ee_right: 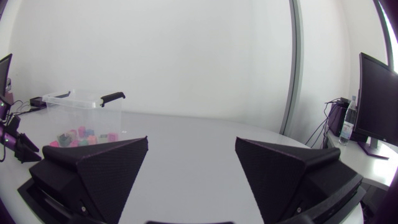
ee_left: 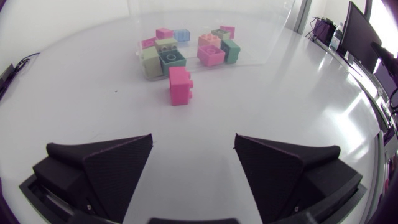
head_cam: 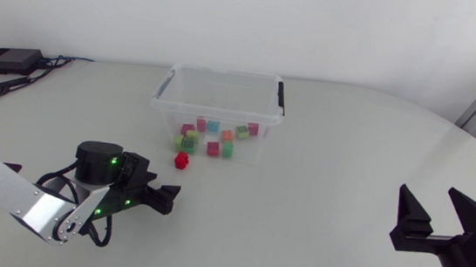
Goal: Pick up the duplo bricks and place them in the container
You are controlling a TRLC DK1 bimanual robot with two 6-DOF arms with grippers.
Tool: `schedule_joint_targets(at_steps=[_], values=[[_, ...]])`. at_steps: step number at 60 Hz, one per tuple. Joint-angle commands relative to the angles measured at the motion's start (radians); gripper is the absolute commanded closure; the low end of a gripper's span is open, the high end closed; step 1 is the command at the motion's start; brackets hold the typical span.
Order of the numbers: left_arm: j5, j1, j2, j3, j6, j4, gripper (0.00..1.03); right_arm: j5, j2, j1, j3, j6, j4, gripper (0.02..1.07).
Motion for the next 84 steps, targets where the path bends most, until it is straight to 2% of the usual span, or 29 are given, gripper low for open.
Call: schedule_joint_targets(at_steps=[1,15,35,38,42,47,48,50,64,78,79,81,84], values=[[-0.014,-0.010,0.041,0.023,-0.035,0.040,0.11,-0.004,-0.005,-0.005,-0.020,-0.015,0.010,0.06],[-0.077,-0.012,0.113,0.049,-0.078,0.131,0.12,-0.004,-0.005,-0.005,-0.020,-0.015,0.010,0.06],[-0.082,-0.030,0.171,0.114,-0.104,0.131,0.12,-0.004,-0.007,-0.005,-0.020,-0.015,0.010,0.06],[-0.080,-0.032,0.186,0.128,-0.108,0.132,0.18,-0.004,-0.005,-0.005,-0.020,-0.015,0.010,0.06],[-0.082,-0.032,0.192,0.135,-0.113,0.134,0.20,-0.004,-0.005,-0.005,-0.020,-0.016,0.010,0.06],[-0.082,-0.025,0.202,0.135,-0.130,0.158,0.32,-0.004,-0.005,-0.005,-0.020,-0.015,0.010,0.06],[-0.082,-0.024,0.208,0.134,-0.137,0.178,0.40,-0.004,-0.005,-0.005,-0.020,-0.015,0.010,0.06],[-0.082,-0.022,0.212,0.137,-0.139,0.180,0.45,-0.004,-0.007,-0.005,-0.020,-0.015,0.010,0.06],[-0.082,-0.027,0.264,0.175,-0.157,0.180,0.56,-0.004,-0.005,-0.005,-0.020,-0.016,0.010,0.06],[-0.083,-0.019,0.272,0.184,-0.163,0.180,0.59,-0.004,-0.005,-0.005,-0.020,-0.016,0.010,0.06],[-0.083,-0.021,0.275,0.184,-0.163,0.180,0.60,-0.004,-0.005,-0.005,-0.020,-0.015,0.010,0.06],[-0.094,-0.022,0.275,0.183,-0.167,0.190,0.73,-0.004,-0.005,-0.005,-0.020,-0.016,0.010,0.06],[-0.100,-0.024,0.277,0.184,-0.168,0.193,0.72,-0.004,-0.005,-0.005,-0.020,-0.015,0.010,0.06]])
